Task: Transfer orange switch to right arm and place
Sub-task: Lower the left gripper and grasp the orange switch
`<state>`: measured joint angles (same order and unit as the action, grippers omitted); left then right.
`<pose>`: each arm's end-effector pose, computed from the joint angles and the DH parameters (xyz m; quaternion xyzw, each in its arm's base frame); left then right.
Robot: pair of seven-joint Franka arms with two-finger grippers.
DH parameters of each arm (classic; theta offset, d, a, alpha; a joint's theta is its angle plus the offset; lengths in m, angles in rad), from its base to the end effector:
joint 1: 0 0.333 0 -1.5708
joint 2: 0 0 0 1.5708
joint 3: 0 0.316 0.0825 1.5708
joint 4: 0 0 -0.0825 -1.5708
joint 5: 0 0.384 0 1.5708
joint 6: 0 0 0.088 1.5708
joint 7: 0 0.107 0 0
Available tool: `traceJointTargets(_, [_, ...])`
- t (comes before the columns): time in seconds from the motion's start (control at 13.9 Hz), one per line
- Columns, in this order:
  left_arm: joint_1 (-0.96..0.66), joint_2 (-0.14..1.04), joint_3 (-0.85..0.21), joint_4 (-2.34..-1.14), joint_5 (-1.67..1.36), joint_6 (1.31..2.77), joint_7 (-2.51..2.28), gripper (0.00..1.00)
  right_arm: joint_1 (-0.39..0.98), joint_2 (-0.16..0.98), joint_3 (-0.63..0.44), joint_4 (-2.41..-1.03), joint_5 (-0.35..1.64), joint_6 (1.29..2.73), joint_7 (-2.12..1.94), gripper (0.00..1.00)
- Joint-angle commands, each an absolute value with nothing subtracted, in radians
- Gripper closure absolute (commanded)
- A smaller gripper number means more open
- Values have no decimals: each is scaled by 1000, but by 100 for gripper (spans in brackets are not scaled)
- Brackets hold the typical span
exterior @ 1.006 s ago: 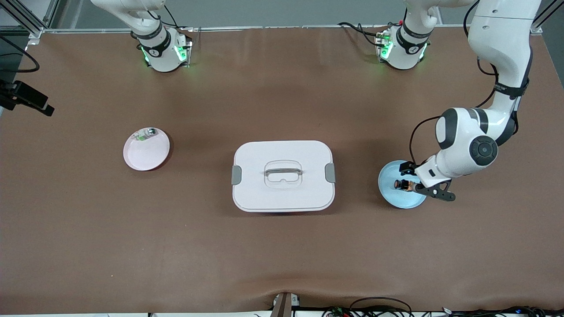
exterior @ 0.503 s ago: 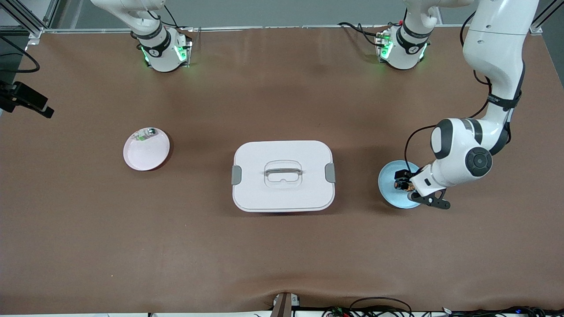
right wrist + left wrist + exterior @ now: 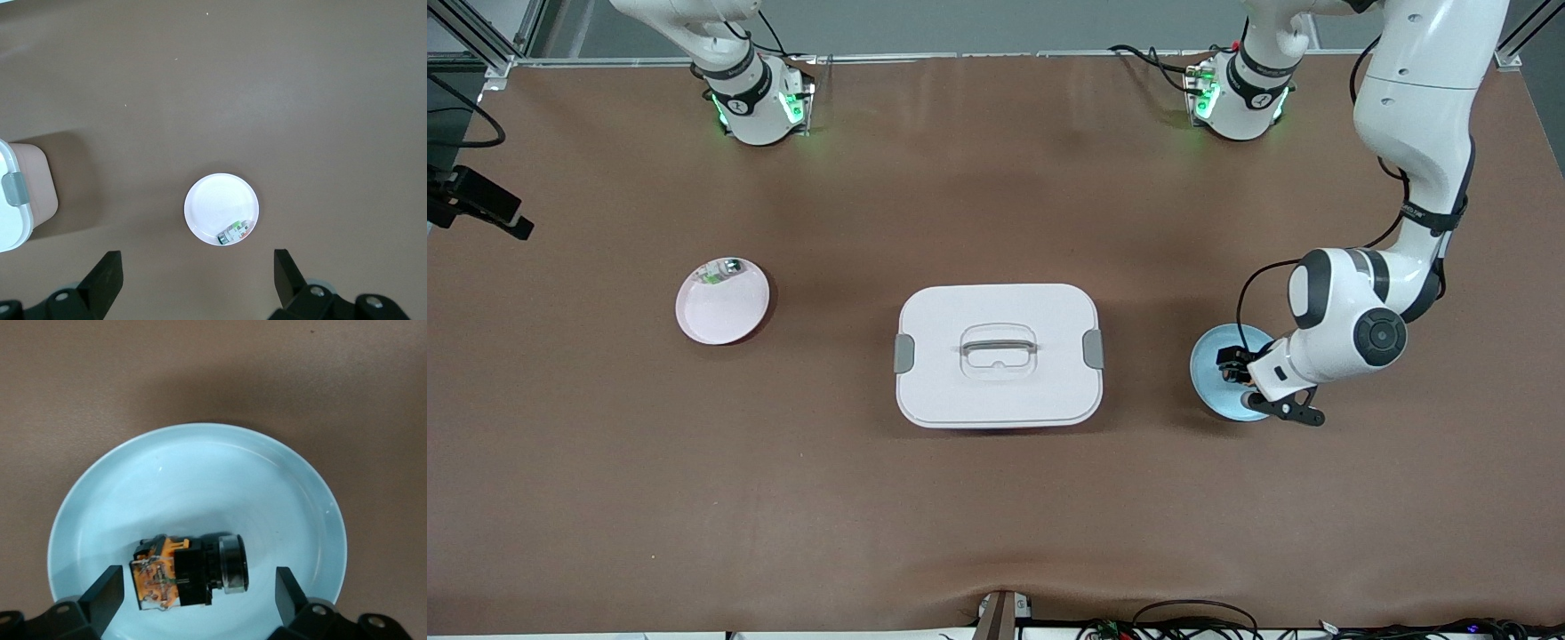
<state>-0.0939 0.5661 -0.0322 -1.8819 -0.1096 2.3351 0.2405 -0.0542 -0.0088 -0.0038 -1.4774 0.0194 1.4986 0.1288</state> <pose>0.6185 -0.0794 0.1969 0.9874 -0.1403 -0.0537 0.0492 0.5437 -0.0294 0.6667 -0.9956 0.0924 -0.0146 0.0102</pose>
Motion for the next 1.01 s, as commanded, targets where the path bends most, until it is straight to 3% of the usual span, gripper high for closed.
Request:
traceJointTargets(0.0, [-98,584,-34,-1864,-130,2336,244,0,-84,-8,11,-1474,31,1499,137,0])
traceJointTargets(0.86, [-95,621,-34,-1861,-121,2373,242,0,-92,-5,11,-1473,31,1502,137,0])
traceJointTargets(0.93, [-95,621,-34,-1861,-121,2373,242,4,-92,-5,11,-1473,32,1500,137,0])
